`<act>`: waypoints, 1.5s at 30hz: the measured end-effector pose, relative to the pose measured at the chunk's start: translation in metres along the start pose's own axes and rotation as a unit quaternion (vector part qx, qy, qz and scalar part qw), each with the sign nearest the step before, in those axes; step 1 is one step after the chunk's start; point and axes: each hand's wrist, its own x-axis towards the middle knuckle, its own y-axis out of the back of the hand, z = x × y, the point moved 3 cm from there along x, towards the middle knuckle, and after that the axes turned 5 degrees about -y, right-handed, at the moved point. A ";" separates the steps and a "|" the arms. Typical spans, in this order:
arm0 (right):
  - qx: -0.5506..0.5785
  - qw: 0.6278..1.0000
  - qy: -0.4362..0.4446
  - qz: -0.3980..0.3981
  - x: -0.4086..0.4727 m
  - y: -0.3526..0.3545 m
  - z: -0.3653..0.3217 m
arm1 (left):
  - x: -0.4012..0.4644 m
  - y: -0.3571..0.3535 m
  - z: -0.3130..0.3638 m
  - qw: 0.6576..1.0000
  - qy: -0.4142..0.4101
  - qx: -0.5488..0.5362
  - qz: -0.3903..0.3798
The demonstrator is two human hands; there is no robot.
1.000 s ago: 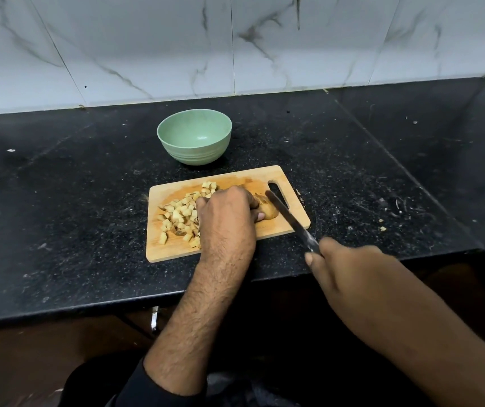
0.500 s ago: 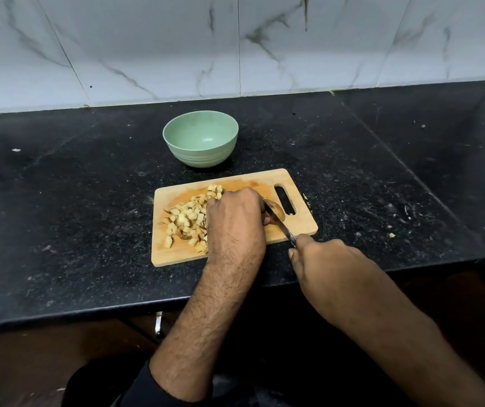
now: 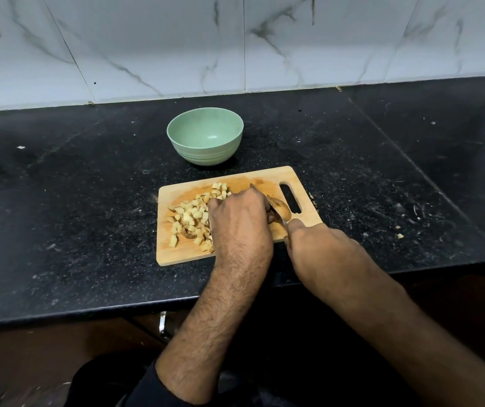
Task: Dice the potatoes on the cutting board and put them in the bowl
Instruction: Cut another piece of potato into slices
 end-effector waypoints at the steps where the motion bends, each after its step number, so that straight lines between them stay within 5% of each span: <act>1: 0.001 1.000 0.002 -0.009 -0.002 0.000 0.003 | -0.001 -0.001 0.000 1.000 0.003 0.000 0.002; 13: 0.062 0.995 0.008 -0.075 -0.066 0.002 0.038 | -0.002 -0.003 -0.001 1.000 0.011 -0.008 0.001; 25: 0.099 0.995 -0.031 0.003 -0.062 0.019 0.043 | -0.004 -0.001 -0.001 0.998 -0.009 -0.049 -0.029; 45: 0.132 0.990 -0.037 0.013 -0.051 0.000 0.045 | 0.000 -0.007 -0.012 0.994 -0.042 -0.100 -0.030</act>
